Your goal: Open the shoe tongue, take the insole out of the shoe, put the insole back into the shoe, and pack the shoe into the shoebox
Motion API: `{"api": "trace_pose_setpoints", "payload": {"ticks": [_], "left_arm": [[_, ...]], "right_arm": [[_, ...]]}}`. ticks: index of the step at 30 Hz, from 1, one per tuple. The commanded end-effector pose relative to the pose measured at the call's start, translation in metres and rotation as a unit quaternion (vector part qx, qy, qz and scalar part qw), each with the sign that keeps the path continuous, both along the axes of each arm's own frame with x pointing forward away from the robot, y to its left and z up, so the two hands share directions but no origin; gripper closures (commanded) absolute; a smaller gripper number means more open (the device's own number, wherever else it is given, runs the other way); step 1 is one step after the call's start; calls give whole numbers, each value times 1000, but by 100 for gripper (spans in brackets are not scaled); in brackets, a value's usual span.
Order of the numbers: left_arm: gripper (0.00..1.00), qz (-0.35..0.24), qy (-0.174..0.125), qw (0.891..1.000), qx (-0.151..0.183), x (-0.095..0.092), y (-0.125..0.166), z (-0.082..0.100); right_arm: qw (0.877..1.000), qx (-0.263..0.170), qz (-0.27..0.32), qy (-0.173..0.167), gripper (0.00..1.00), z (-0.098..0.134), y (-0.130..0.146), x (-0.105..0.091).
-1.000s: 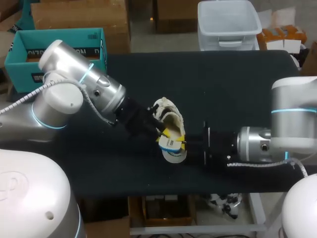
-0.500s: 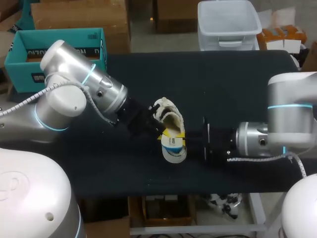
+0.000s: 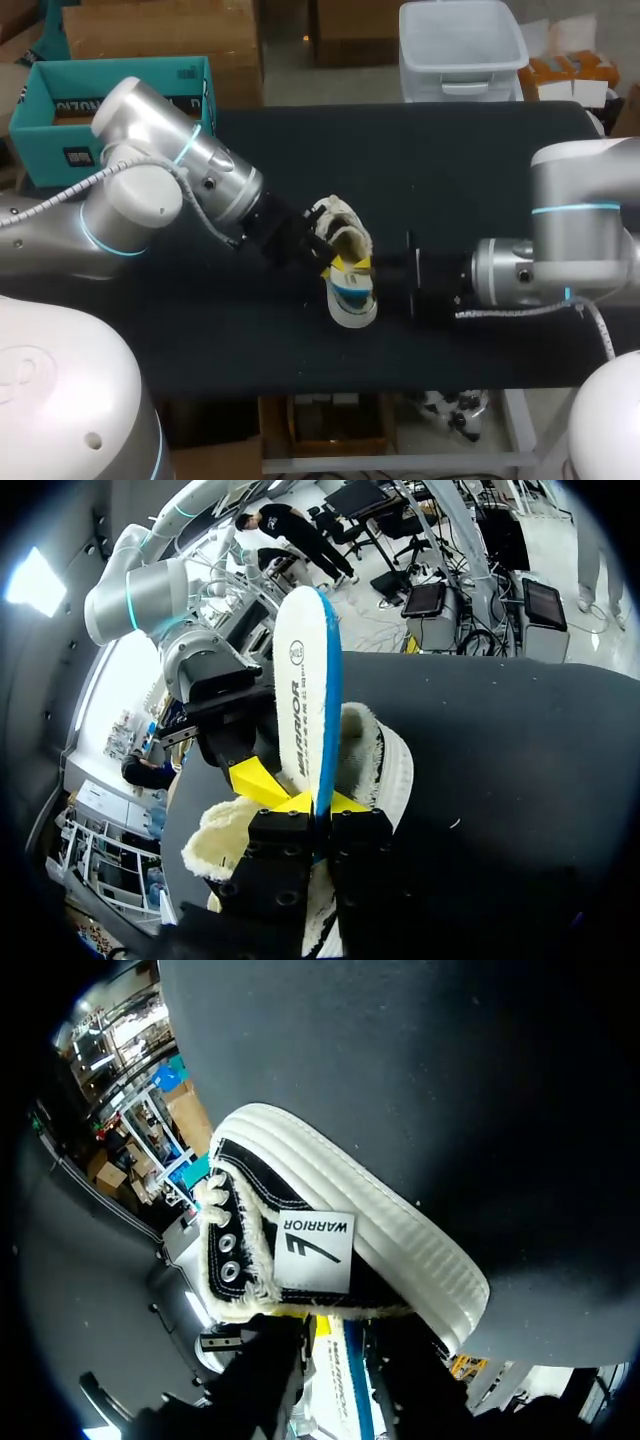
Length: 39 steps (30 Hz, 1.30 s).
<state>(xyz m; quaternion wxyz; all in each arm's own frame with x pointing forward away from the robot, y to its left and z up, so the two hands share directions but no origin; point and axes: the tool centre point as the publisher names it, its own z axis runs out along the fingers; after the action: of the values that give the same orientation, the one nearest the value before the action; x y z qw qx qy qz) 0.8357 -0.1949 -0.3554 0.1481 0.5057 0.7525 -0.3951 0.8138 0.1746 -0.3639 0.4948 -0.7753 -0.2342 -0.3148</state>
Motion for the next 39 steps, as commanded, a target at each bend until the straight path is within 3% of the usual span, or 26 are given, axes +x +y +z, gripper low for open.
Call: {"api": "trace_pose_setpoints", "payload": {"ticks": [1, 4, 7, 8, 9, 13, 14, 15, 16, 17, 22, 23, 24, 29, 39], "left_arm": [[100, 0, 0, 1000, -4, 2, -3, -2], [100, 0, 1, 1000, -6, 2, -4, -2], [100, 1, 1, 1000, -7, 3, -6, -2], [100, 2, 1, 1000, -8, 3, -7, -2], [100, 2, 1, 1000, -8, 3, -8, -2], [100, 2, 2, 1000, -6, 2, -10, -2], [95, 2, 2, 1000, -5, 1, -10, -1], [68, 0, 4, 1000, -4, -1, -9, 1], [53, -2, 4, 1000, -6, -3, -8, 4], [46, -3, 3, 1000, -8, -5, -7, 6], [64, -15, -2, 1000, -24, -17, -3, 17], [74, -18, -2, 999, -26, -19, -3, 17], [100, -19, -3, 999, -27, -21, -3, 17], [100, -19, -8, 999, -25, -21, -7, 12], [100, 13, -3, 1000, 3, 7, -9, -10]], "right_arm": [[1000, -18, -22, -6, 47, 15, -5, -21], [999, -23, -29, -9, 67, 21, -7, -30], [999, -26, -35, -12, 78, 25, -8, -34], [999, -26, -35, -12, 96, 25, -8, -35], [999, -26, -36, -12, 100, 24, -8, -35], [999, -22, -31, -12, 100, 20, -8, -31], [999, -21, -30, -12, 100, 19, -8, -30], [999, -20, -29, -12, 100, 18, -8, -29], [999, -20, -28, -12, 100, 18, -7, -28], [999, -19, -28, -13, 100, 17, -7, -27], [999, -16, -24, -12, 100, 14, -7, -22], [1000, -16, -24, -12, 100, 14, -7, -21], [1000, -16, -24, -12, 100, 14, -7, -21], [1000, -17, -22, -11, 100, 12, -8, -15], [1000, -21, -8, -1, 100, -2, -3, 12]]}}
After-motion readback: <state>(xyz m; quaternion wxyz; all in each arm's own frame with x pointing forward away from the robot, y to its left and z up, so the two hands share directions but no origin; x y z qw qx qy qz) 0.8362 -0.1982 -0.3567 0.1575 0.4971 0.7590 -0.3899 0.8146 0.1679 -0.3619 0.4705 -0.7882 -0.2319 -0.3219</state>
